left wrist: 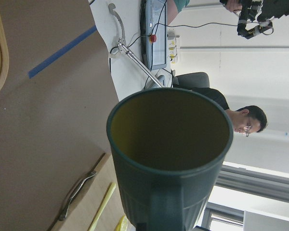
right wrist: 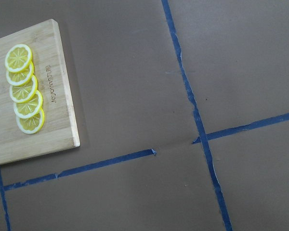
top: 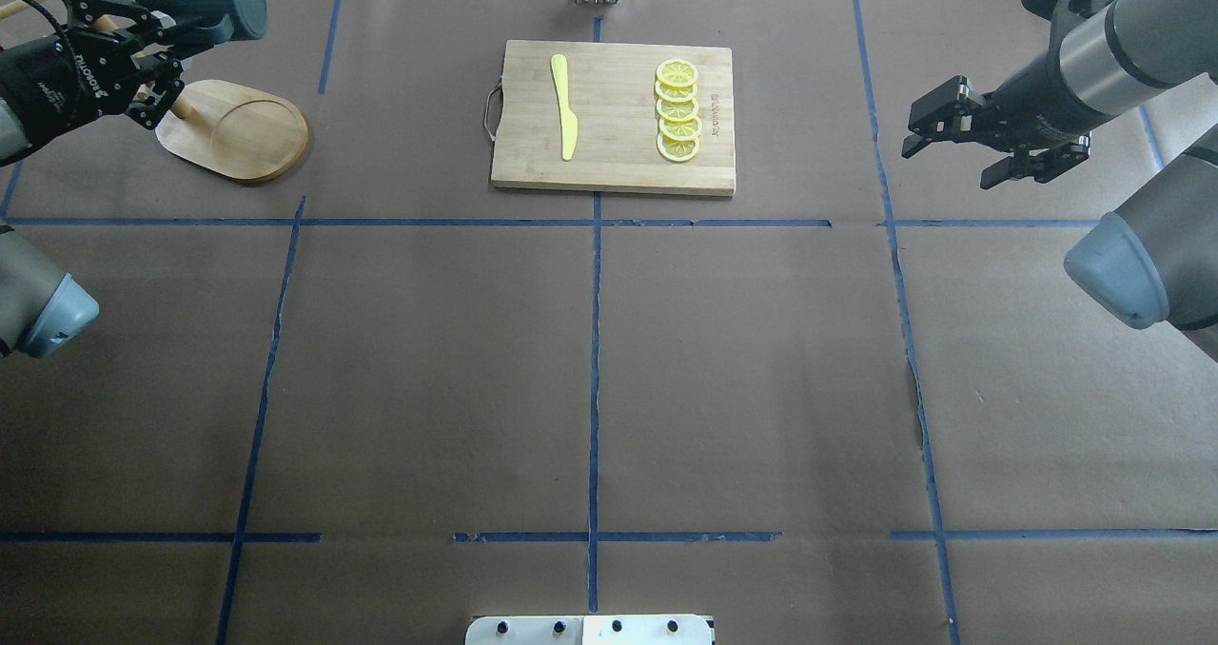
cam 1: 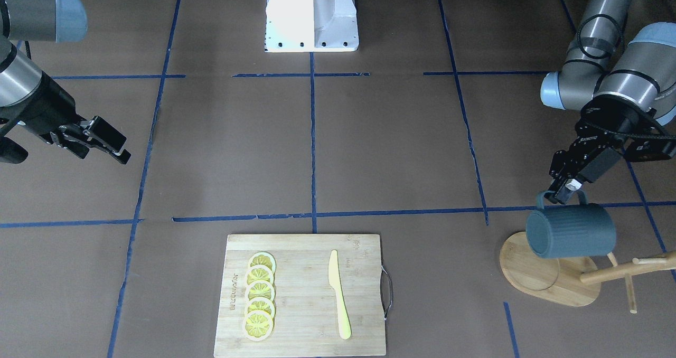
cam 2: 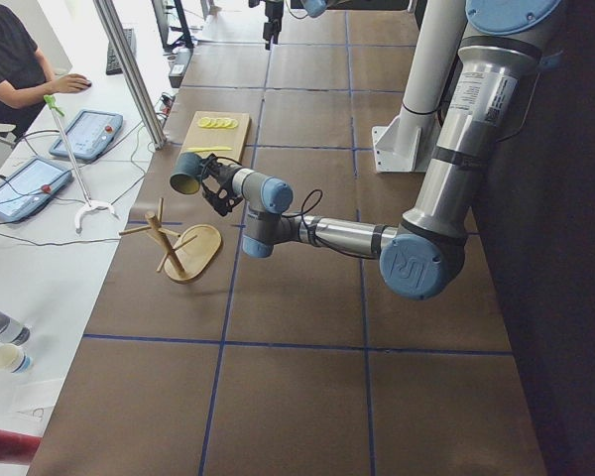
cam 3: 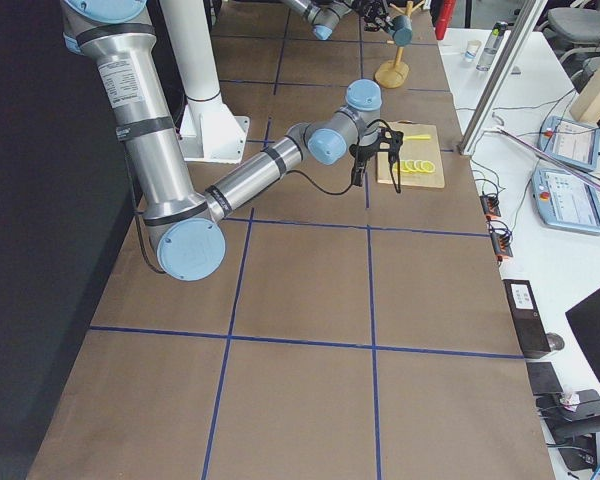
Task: Hang cup on storage rack
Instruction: 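Hook the mug handle onto a rack peg with the left gripper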
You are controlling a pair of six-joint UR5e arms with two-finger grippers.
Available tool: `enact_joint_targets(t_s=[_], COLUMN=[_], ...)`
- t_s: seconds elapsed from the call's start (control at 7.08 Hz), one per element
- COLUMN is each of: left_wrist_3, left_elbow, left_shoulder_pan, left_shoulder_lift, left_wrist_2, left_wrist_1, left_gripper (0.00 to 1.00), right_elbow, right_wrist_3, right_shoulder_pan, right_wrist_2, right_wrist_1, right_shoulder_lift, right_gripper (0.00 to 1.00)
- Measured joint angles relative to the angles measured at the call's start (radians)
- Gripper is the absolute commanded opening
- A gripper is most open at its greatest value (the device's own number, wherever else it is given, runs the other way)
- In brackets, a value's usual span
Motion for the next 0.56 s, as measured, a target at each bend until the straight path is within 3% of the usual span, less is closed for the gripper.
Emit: enact_joint_targets(t_s=[0.56], left_wrist_3=[-0.124], left_elbow=[0.084], left_shoulder_pan=[0.000], left_shoulder_lift=[-0.040], left_wrist_2=[0.121], left_wrist_1=[-0.098], left_gripper=[0.03], right_elbow=[0.017], right_wrist_3=[0.000], right_shoulder_pan=[0.000], right_wrist_2=[-0.001], right_wrist_1=[-0.001], right_shoulder_lift=[-0.004], right_gripper=[1.00])
